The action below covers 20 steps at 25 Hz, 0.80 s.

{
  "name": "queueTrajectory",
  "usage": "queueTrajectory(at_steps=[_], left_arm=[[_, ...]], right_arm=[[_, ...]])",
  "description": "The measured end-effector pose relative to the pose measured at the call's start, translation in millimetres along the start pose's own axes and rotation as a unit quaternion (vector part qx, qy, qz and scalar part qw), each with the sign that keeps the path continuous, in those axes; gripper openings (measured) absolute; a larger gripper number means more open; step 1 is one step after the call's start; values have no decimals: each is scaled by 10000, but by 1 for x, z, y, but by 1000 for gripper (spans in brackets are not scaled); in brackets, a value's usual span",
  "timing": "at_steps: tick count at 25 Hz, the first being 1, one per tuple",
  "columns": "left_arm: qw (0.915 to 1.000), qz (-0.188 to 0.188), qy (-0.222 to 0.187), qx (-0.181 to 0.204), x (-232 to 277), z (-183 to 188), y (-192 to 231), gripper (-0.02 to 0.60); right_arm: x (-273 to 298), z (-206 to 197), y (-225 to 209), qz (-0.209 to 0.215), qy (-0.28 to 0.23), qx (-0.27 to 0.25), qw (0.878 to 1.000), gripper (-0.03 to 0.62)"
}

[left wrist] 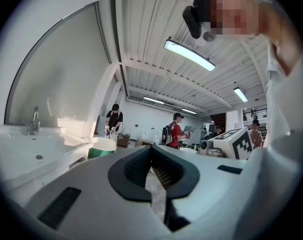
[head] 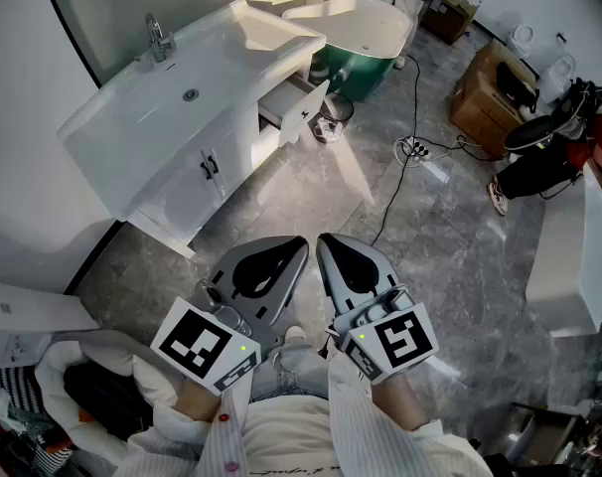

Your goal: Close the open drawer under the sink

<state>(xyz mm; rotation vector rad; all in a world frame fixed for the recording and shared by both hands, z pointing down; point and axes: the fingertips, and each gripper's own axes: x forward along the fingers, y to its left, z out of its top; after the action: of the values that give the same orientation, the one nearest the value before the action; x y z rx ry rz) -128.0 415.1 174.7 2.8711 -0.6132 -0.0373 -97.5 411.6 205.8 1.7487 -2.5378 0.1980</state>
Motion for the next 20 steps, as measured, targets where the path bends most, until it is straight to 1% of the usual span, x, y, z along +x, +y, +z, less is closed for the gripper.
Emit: queueTrajectory(at_steps=[4,9,14,20], left_arm=[[10000,21,-1,-1,6,-1,-6,15],[10000,14,-15,40,13,-4,-21,15],[9999,73,-110,88,19,-8,-36,15],[9998,149,-69,133,27,-11,-41,15]], right_arm=[[-6,-2,-7,13,7,17,10000,9],[-19,-2,-18,-67,-52,41,10000,9],[-35,-8,-26,4,-68,-25,10000,9],[-43,-15,-39,24,-24,79,10000,9]])
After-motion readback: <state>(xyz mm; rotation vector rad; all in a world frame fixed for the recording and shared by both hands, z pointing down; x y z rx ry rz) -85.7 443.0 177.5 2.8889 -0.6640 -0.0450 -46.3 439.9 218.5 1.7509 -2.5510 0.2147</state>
